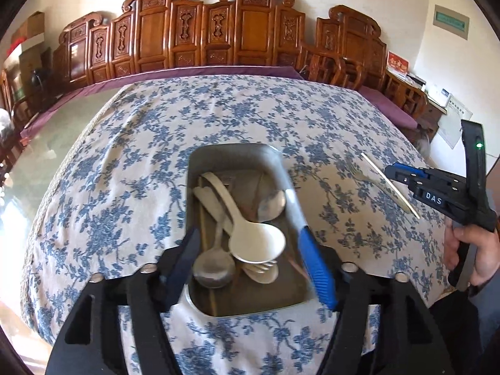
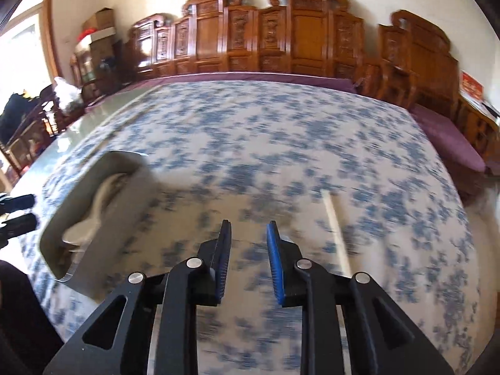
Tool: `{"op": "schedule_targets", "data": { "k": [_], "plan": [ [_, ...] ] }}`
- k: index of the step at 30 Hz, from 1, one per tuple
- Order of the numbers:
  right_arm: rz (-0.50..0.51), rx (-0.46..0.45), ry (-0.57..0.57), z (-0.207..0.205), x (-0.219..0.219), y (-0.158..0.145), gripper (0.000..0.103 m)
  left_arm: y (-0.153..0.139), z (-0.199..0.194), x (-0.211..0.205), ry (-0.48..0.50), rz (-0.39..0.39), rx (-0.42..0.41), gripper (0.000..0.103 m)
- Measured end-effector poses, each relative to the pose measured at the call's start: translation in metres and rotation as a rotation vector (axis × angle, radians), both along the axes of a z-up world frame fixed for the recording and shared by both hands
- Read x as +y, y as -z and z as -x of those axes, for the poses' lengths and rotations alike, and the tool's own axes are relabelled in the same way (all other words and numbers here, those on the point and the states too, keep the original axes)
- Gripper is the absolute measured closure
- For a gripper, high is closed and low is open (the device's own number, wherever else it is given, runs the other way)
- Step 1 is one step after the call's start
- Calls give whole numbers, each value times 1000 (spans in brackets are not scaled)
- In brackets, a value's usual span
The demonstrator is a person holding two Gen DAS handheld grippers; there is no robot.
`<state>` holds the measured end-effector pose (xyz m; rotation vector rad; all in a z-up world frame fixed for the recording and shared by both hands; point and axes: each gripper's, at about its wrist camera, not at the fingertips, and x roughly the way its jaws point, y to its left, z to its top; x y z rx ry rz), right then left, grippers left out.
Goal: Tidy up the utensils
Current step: 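Reach the right tool to the pile and grasp a wooden chopstick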
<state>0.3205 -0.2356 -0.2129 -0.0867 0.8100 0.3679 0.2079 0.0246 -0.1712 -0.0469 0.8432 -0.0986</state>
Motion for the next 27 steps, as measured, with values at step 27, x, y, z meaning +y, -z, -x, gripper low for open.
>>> {"op": "schedule_targets", "data": {
  "k": [27],
  "plan": [
    [128, 127, 11, -39, -74, 64, 90, 17, -44, -110, 167, -67, 77, 26]
  ]
}}
